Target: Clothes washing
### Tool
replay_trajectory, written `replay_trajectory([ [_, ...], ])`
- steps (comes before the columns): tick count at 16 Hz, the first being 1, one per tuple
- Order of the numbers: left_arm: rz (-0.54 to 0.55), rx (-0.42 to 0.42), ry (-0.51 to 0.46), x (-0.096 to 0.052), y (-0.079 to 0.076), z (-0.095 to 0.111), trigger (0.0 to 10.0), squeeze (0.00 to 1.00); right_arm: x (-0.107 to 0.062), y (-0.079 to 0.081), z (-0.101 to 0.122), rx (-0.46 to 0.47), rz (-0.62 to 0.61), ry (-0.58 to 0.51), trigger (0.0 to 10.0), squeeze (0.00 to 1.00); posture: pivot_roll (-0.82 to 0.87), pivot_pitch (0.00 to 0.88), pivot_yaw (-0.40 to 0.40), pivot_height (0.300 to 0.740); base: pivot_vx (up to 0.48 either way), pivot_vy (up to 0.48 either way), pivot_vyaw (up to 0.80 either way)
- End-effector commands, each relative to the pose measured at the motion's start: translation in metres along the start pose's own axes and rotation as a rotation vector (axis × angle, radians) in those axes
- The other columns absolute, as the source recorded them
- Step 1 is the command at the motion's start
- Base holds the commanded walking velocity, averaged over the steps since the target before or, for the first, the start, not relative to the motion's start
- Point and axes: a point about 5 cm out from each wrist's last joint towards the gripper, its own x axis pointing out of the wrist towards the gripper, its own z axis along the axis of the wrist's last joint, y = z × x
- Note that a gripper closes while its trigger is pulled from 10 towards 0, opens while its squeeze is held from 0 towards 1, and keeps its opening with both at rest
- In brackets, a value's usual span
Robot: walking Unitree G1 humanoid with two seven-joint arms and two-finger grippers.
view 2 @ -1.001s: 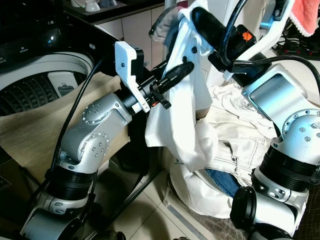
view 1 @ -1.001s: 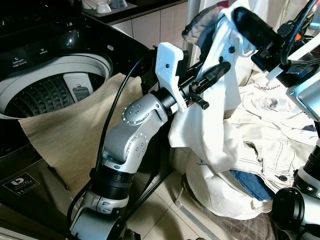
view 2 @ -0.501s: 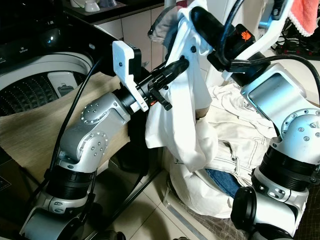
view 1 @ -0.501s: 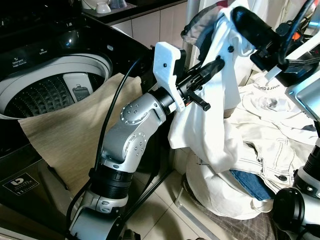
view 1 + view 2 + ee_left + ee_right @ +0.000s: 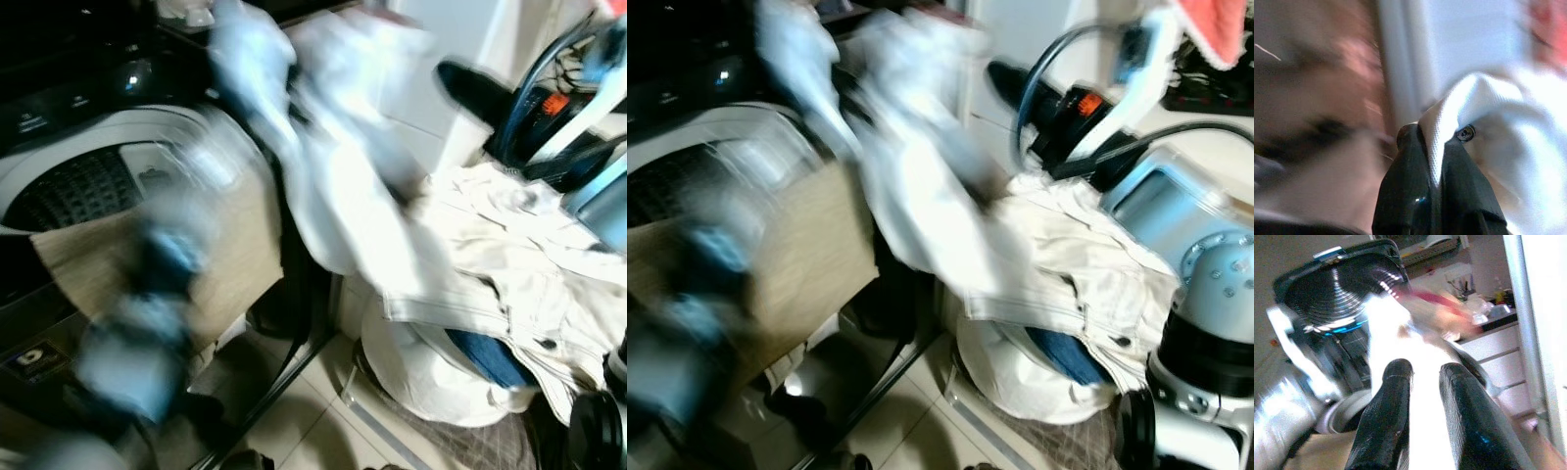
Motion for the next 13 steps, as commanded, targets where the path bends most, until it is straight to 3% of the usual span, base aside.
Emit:
replay_trajectory([
  [1,0.16,0.159,-0.151,0.009,0.034,0.043,0.0,0.0,0.001,0.01,-0.002,-0.055,0.049,0.024,10.0,0.0,-0.09,0.0,0.034,0.74,0.0,0.0,0.0],
  [2,0.322,0.297,-0.259,0.009,0.067,0.081,0.0,0.0,0.001,0.016,-0.005,-0.081,0.08,0.042,10.0,0.0,-0.09,0.0,0.035,0.74,0.0,0.0,0.0],
  [3,0.369,0.339,-0.291,0.008,0.077,0.094,0.0,0.0,0.002,0.018,-0.007,-0.092,0.094,0.049,10.0,0.0,-0.09,0.0,0.036,0.74,0.0,0.0,0.0],
  [4,0.382,0.396,-0.212,0.012,0.088,0.093,0.0,0.0,0.004,0.022,-0.01,-0.111,0.11,0.061,10.0,0.0,-0.08,0.0,0.035,0.74,0.0,0.0,0.0],
  [5,0.346,0.382,-0.005,0.017,0.092,0.062,0.0,0.0,0.006,0.024,-0.015,-0.127,0.119,0.074,10.0,0.0,-0.08,0.0,0.036,0.74,0.0,0.0,0.0],
  [6,0.325,0.406,0.168,0.016,0.092,0.033,4.8,0.0,0.008,0.026,-0.019,-0.139,0.123,0.088,10.0,0.0,-0.08,0.0,0.036,0.74,0.0,0.0,0.0],
  [7,0.292,0.373,0.299,0.012,0.089,0.004,10.0,0.0,0.01,0.028,-0.024,-0.149,0.126,0.106,10.0,0.0,-0.08,0.0,0.035,0.74,0.0,0.0,0.0],
  [9,0.32,0.293,0.637,-0.017,0.086,-0.062,10.0,0.0,0.014,0.041,-0.047,-0.197,0.164,0.225,10.0,0.0,-0.09,0.0,0.042,0.74,0.0,0.0,0.0],
  [11,0.321,0.277,0.732,-0.029,0.086,-0.078,10.0,0.0,0.014,0.047,-0.054,-0.21,0.19,0.255,10.0,0.0,-0.1,0.0,0.043,0.74,0.0,0.0,0.0],
  [12,0.338,0.269,0.748,-0.032,0.089,-0.08,10.0,1.0,0.014,0.051,-0.058,-0.218,0.215,0.269,10.0,0.0,-0.1,0.0,0.043,0.74,0.0,0.0,0.0],
  [13,0.356,0.26,0.752,-0.033,0.093,-0.077,10.0,1.0,0.014,0.054,-0.059,-0.226,0.232,0.277,10.0,0.0,-0.1,0.0,0.041,0.74,0.0,0.0,0.0],
])
